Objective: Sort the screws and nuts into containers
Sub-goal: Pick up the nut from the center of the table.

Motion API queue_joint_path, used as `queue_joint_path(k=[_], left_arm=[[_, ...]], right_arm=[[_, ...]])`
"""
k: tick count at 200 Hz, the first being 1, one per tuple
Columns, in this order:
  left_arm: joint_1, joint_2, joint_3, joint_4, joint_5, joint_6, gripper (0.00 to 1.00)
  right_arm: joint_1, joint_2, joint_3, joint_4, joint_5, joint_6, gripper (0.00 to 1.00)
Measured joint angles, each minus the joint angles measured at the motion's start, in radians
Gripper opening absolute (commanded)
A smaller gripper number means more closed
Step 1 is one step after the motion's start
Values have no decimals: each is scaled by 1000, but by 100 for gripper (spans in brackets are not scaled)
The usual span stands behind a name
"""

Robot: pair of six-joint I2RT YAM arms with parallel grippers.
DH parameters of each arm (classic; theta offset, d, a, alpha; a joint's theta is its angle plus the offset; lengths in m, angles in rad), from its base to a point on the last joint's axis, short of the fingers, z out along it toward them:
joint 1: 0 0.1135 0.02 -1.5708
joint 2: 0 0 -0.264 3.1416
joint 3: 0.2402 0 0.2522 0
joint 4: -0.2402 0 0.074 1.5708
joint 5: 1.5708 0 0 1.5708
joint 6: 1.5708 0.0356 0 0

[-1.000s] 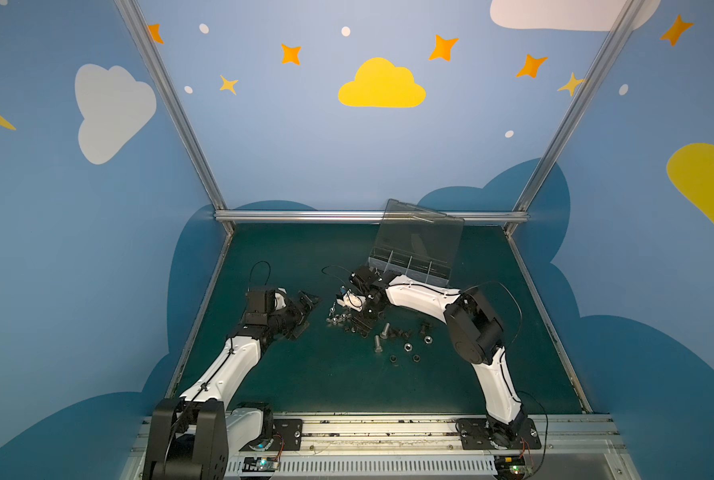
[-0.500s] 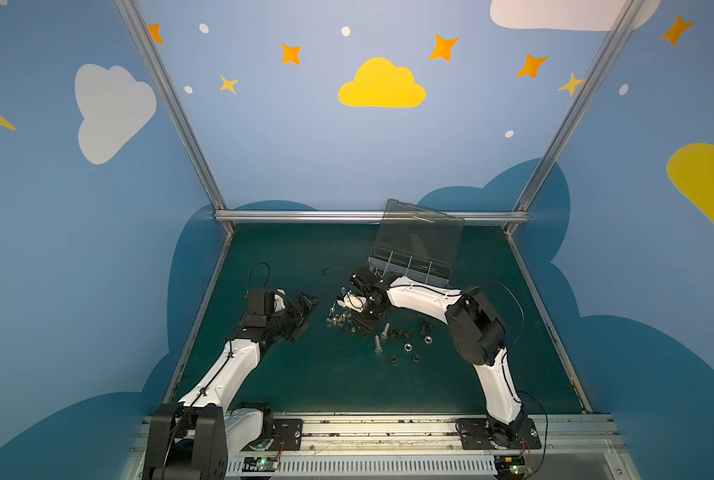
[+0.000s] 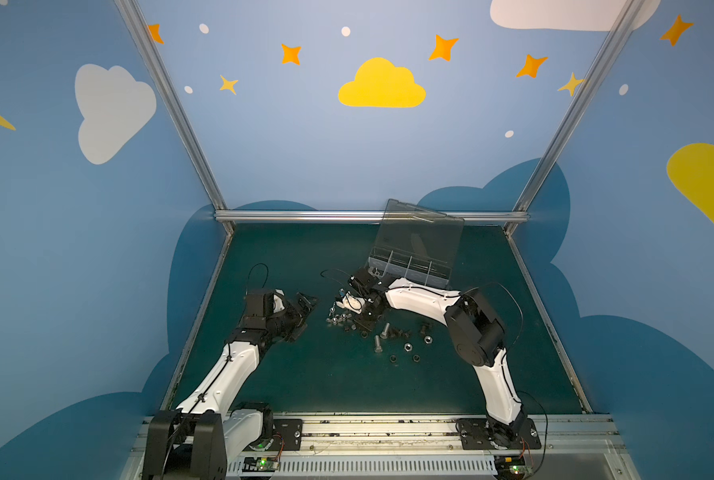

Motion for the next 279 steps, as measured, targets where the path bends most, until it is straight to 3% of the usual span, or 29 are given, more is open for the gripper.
queue_joint_path(k=[137,215,279], left_arm=[[0,-27,0,-34,-17,1,100],[0,-23,0,-34,-17,1,100],[0,0,1,-31,-16,5,100]], right_arm=[[-8,-14,-16,13,-44,12,5],[-150,-162,21,7,-140,67,4],[-265,-117,254,96,-34,155,6]])
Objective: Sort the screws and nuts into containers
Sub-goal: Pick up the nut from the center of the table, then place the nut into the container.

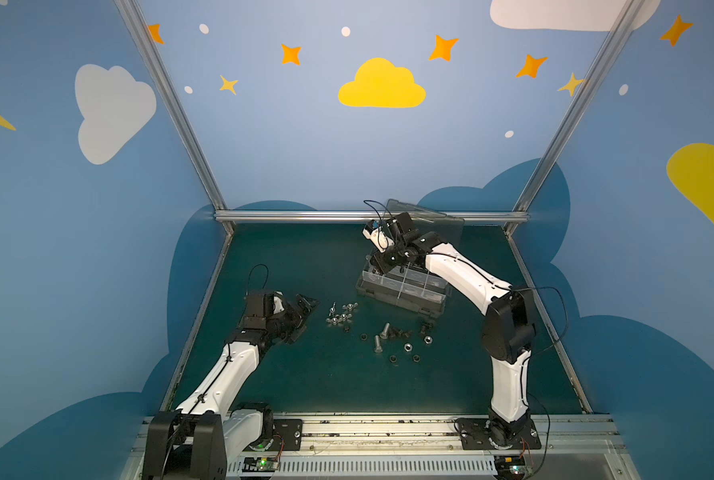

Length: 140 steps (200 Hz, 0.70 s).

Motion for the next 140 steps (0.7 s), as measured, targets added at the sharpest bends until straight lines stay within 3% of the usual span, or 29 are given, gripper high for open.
queue_joint_path(k=[37,86,140], left_arm=[[0,1,0,1,0,0,100],[0,8,2,3,3,0,99],[0,25,4,23,10,-4,100]], right_arm=[[-16,111,79,32,87,43,7],[-19,216,98,40,113,82,8],[-19,224,98,44,130,86,19]])
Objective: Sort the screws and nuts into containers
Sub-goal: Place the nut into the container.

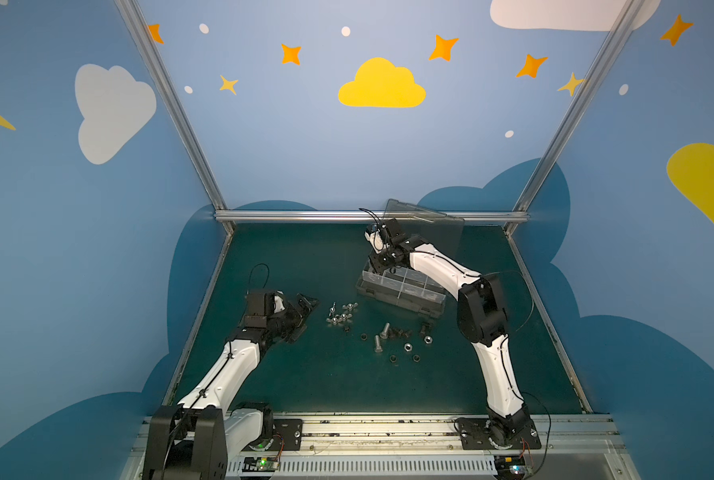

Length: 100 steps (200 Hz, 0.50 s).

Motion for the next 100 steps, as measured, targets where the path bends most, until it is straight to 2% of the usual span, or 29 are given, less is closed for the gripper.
queue_joint_path(k=[42,66,100], left_arm=[[0,17,11,21,18,-5,100],[0,21,19,26,20,-5,100],[0,21,20,26,20,-4,99]], right_arm=[[0,0,-6,0,21,-19,26],[-1,0,-8,1,26,-30,38],[-1,0,-14,1,29,-37,40]])
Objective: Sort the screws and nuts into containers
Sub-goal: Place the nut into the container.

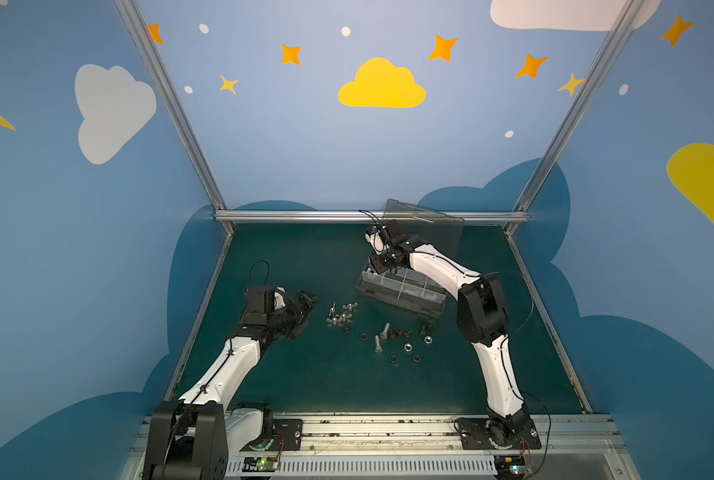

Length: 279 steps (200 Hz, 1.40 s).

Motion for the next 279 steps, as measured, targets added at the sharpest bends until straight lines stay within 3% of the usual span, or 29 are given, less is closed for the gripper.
queue_joint_path(k=[39,134,199,279], left_arm=[[0,0,0,0,0,0,100],[0,-14,0,-2,0,-2,100],[0,-34,0,-5,-3,-4,100],[0,-58,-13,-18,-5,-3,100]], right_arm=[[0,-45,-78,1,-5,-7,45],[18,-405,-306,-5,-104,0,55],[122,-391,-356,-71,-117,22,57],[202,-236,-349,-72,-154,19,57]])
